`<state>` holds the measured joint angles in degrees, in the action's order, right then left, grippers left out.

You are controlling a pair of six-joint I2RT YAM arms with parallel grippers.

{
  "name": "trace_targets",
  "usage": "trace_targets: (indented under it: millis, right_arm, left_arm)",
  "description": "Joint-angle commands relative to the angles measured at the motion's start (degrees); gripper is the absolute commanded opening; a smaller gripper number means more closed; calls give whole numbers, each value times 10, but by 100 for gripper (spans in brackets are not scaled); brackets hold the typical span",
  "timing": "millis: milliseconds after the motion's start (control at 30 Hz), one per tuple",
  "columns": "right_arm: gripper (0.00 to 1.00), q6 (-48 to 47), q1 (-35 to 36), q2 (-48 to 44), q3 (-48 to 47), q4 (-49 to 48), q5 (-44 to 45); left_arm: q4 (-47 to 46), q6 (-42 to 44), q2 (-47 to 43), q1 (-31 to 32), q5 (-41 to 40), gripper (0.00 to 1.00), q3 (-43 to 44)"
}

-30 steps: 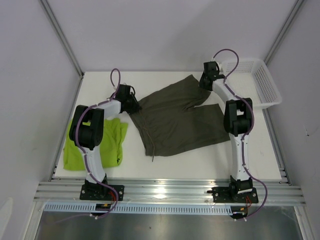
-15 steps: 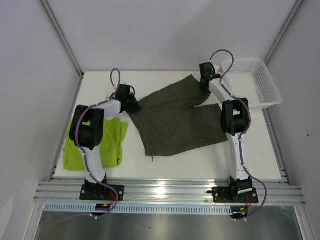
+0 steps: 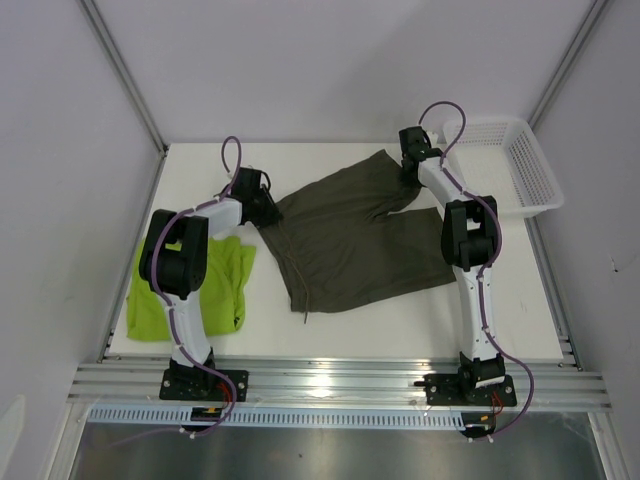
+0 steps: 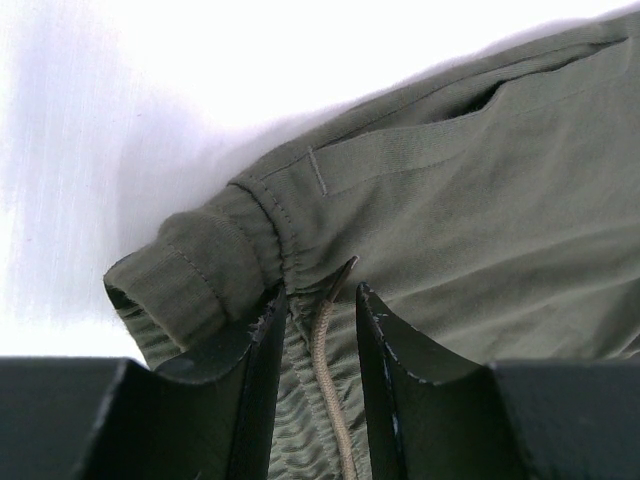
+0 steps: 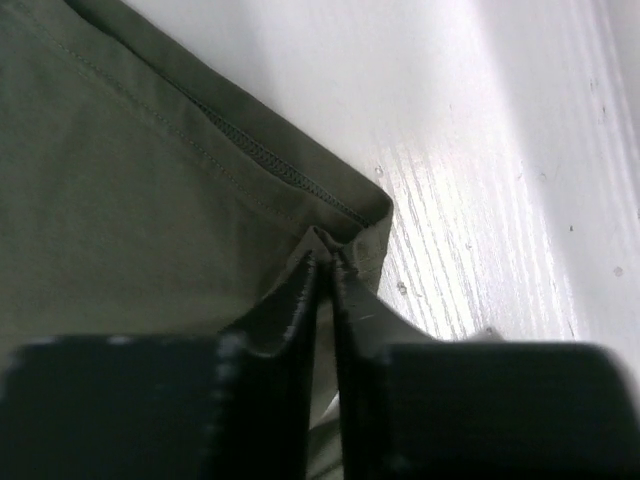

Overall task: Fold and stack the shorts
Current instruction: Flatten the shorts out

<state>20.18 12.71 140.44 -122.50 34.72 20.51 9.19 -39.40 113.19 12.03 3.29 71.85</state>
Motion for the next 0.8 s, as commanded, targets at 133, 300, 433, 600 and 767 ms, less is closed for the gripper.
trace_targets:
  millis: [133, 300, 433, 600, 767]
  right_arm:
    - [0, -3, -6, -19, 6, 3, 9]
    - [0, 13, -36, -57, 52, -19, -3]
    - [0, 14, -59, -86, 120, -62, -23]
    - [0, 13, -77, -101, 171, -116, -44]
    - [5, 16, -80, -131, 209, -143, -24]
  left_arm:
    - [12, 18, 11, -8, -6, 37, 20]
    - [14, 18, 12, -8, -6, 37, 21]
    - [14, 17, 18, -10, -3, 36, 25]
    - [20, 20, 26, -14, 1, 36, 41]
    - [27, 26, 30, -15, 1, 36, 45]
